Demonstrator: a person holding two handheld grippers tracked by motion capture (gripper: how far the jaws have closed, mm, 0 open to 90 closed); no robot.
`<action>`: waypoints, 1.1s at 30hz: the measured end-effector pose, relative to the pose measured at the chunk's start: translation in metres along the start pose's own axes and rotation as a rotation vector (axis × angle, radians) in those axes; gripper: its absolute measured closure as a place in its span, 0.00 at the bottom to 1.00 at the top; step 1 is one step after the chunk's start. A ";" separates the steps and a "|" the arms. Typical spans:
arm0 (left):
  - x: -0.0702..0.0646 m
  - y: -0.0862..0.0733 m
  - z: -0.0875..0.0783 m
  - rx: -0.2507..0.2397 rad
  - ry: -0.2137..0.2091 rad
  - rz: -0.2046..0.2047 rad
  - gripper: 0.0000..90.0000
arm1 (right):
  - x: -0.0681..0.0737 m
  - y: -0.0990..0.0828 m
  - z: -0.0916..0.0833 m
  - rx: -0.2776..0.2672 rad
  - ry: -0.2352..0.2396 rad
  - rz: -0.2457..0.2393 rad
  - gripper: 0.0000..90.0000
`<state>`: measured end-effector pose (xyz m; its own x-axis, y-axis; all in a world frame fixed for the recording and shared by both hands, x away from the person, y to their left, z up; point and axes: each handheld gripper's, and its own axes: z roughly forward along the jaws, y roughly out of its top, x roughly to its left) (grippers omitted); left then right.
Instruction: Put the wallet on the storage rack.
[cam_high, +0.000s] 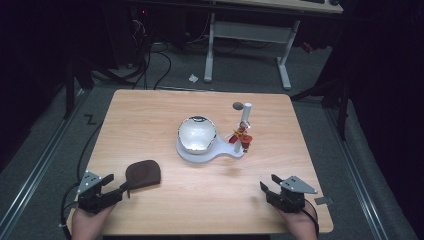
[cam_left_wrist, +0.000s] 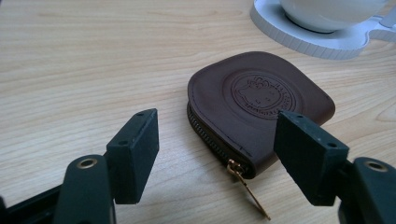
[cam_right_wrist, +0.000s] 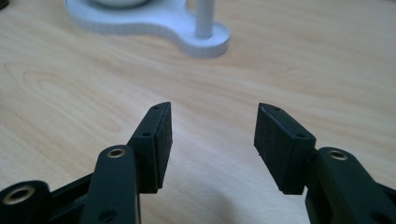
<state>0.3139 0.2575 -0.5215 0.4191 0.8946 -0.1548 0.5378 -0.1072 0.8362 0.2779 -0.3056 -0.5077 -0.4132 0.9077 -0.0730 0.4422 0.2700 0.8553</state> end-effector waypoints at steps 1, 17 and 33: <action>-0.002 0.004 0.001 -0.002 -0.004 0.003 0.35 | -0.004 -0.001 -0.001 -0.005 -0.010 0.012 0.53; -0.002 0.031 0.032 0.008 -0.025 0.018 0.46 | -0.008 -0.010 0.009 0.040 0.038 0.033 0.52; 0.019 0.017 0.041 0.026 -0.062 -0.077 0.69 | -0.009 -0.012 0.010 0.060 0.029 0.040 0.53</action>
<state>0.3605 0.2548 -0.5320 0.4200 0.8720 -0.2513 0.5888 -0.0511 0.8067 0.2845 -0.3141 -0.5223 -0.4170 0.9086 -0.0237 0.5055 0.2535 0.8247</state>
